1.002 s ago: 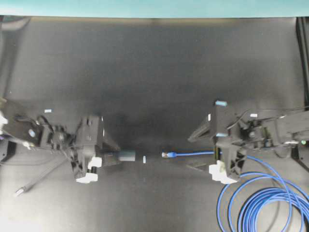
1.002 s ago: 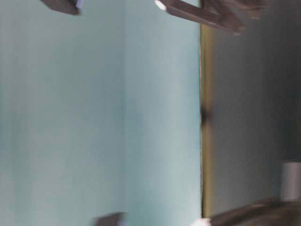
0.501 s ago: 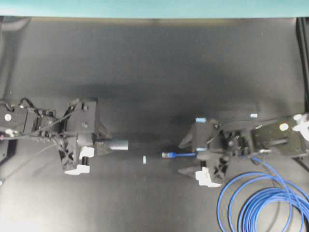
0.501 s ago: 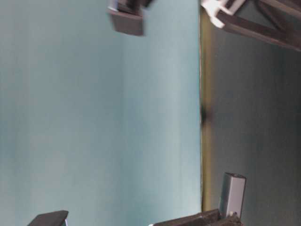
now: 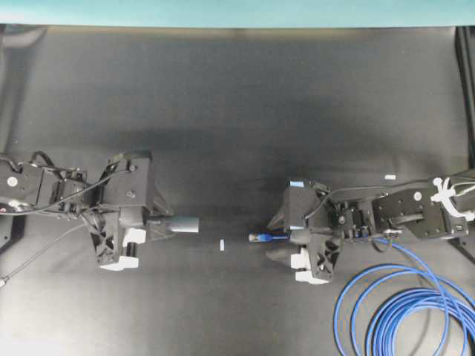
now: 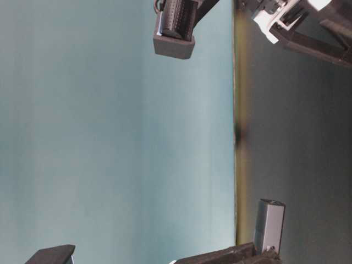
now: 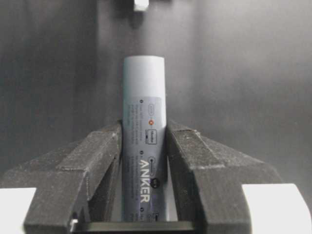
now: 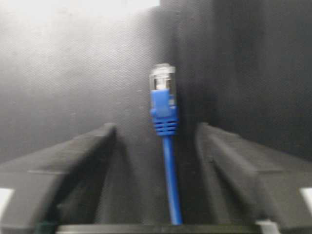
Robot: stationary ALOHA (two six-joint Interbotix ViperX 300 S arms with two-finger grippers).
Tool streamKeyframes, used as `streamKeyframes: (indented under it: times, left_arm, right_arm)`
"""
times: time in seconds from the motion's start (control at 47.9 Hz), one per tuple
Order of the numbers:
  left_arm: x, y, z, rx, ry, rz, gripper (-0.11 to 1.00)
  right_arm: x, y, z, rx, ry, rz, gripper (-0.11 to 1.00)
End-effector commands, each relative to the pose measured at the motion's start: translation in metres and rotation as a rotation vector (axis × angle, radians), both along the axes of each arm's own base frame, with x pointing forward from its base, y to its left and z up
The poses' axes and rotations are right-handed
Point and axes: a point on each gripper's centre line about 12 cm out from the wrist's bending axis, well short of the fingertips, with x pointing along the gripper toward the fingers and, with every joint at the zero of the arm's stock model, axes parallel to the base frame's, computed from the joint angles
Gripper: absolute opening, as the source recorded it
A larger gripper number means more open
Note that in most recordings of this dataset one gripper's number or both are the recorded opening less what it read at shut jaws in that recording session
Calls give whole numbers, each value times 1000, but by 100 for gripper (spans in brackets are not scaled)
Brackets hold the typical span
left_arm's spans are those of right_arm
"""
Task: Insert the LAN cable into the hub.
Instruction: 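Lift the hub and plug, aligning the plug with the hub's port, then move both grippers toward each other, bringing the plug to the hub port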
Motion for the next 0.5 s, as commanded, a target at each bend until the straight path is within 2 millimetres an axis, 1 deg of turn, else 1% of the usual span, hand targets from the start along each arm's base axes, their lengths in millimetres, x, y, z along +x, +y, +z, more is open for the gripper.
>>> streamKeyframes:
  times: [0.0,0.104,0.146,0.209,0.292,0.397,0.48]
  left_arm:
    - [4,-1,9,0,-28,-5,28]
    - [4,-1,9,0,-28,-5,28]
    - [4,-1,9,0,-28,-5,28]
    - [4,-1,9,0,-29,-5,28]
    - [5,-1,10,1,-31,-6,28]
    - [9,-3,13,2,-31,-8,28]
    - [14,-3,14,3,-22,-8,28]
  right_arm:
    - [0,3,-4,1,23,3,47]
    - [0,3,-5,6,37,-3,19]
    - [1,3,-4,10,34,-8,10]
    - [3,3,-3,15,30,-15,10]
    - [6,3,4,29,17,-26,9]
    - [8,3,18,48,-11,-39,9]
    - [10,1,37,57,-41,-46,9]
